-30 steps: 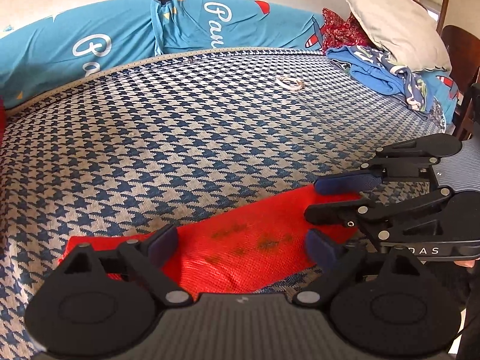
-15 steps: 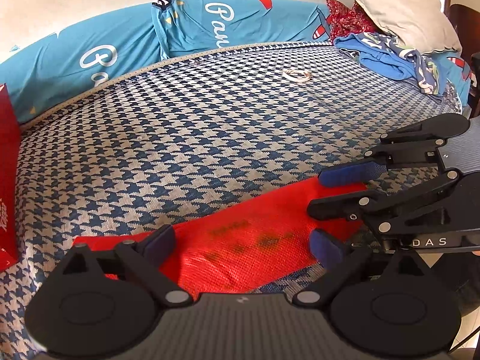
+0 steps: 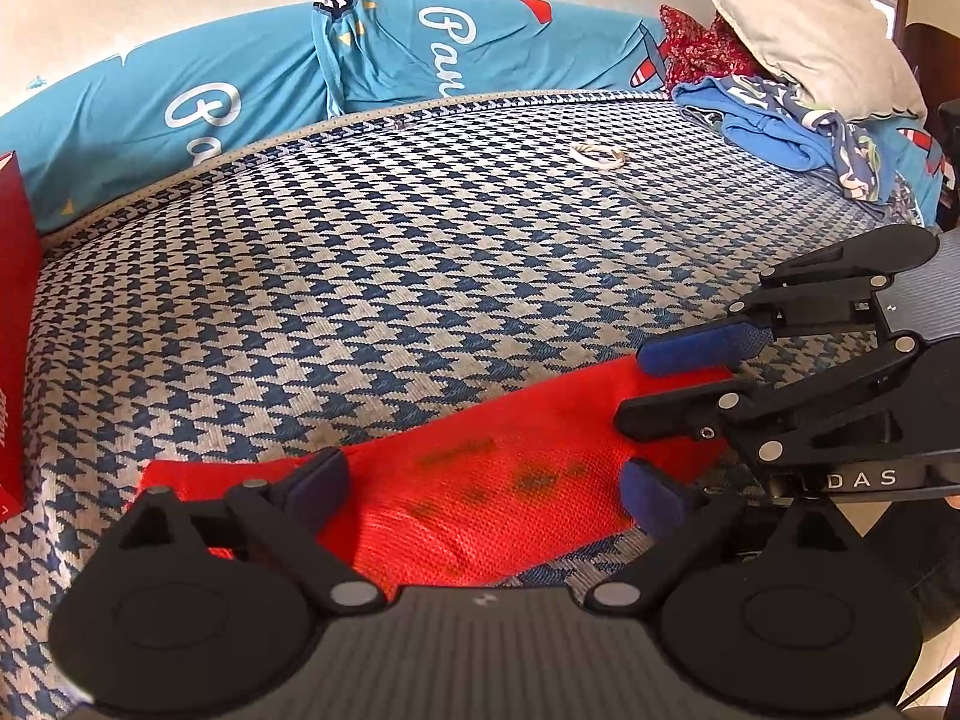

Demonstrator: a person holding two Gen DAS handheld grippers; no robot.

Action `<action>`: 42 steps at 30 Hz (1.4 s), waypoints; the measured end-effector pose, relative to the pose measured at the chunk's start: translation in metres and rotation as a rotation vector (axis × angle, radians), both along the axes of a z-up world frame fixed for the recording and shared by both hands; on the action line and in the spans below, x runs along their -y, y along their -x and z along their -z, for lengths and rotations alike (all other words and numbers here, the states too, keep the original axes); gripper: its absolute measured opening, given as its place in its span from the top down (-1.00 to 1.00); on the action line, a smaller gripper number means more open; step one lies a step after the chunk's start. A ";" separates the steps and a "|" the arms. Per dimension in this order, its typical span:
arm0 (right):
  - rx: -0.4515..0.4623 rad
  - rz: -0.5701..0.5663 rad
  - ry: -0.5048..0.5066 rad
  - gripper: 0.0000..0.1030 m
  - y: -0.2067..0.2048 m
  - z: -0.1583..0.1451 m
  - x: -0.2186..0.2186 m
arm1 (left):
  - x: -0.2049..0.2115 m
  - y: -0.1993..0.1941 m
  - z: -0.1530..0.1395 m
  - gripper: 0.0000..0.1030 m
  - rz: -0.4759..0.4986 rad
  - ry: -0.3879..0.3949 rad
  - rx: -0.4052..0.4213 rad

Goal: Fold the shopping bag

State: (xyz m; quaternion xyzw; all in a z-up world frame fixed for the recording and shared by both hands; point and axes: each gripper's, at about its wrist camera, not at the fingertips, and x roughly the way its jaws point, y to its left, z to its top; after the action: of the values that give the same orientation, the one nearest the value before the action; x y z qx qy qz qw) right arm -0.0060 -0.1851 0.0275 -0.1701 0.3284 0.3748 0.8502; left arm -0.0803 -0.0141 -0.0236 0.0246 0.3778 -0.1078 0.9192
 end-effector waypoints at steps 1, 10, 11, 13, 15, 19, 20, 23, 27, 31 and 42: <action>0.002 0.000 0.000 0.47 0.000 0.000 0.000 | 0.000 0.000 0.000 -0.91 0.000 0.000 0.002; 0.017 -0.001 -0.007 0.47 0.003 0.001 0.001 | 0.002 0.002 0.000 -0.92 -0.004 0.001 0.015; 0.018 -0.001 -0.007 0.47 0.003 0.001 0.001 | 0.001 0.002 0.001 -0.92 -0.004 0.002 0.016; 0.019 0.000 -0.007 0.47 0.003 0.001 0.000 | 0.001 0.003 0.001 -0.92 -0.004 0.003 0.017; 0.021 0.001 -0.008 0.46 0.003 0.001 0.000 | 0.001 0.003 0.001 -0.92 -0.005 0.006 0.016; 0.023 0.003 -0.011 0.46 0.003 0.001 0.001 | 0.001 0.002 0.001 -0.92 -0.007 0.011 0.016; 0.024 0.003 -0.011 0.45 0.003 0.001 0.001 | 0.000 0.002 0.001 -0.92 -0.008 0.012 0.016; 0.028 0.006 -0.015 0.44 0.003 0.000 0.001 | -0.001 0.002 0.000 -0.93 -0.012 0.023 0.017; 0.031 0.004 0.000 0.42 0.002 -0.003 0.000 | -0.003 0.001 -0.001 -0.93 -0.013 0.034 0.018; 0.002 0.026 -0.017 0.03 -0.003 -0.010 0.003 | -0.003 0.001 -0.001 -0.95 -0.008 0.029 0.019; -0.053 0.095 -0.036 -0.49 -0.026 -0.021 0.017 | 0.000 0.002 0.001 -1.00 -0.018 0.019 0.029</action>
State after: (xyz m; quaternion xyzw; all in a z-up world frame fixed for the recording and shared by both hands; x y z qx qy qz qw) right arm 0.0199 -0.2023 0.0485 -0.1289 0.3518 0.3442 0.8609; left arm -0.0818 -0.0138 -0.0243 0.0141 0.3635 -0.1025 0.9258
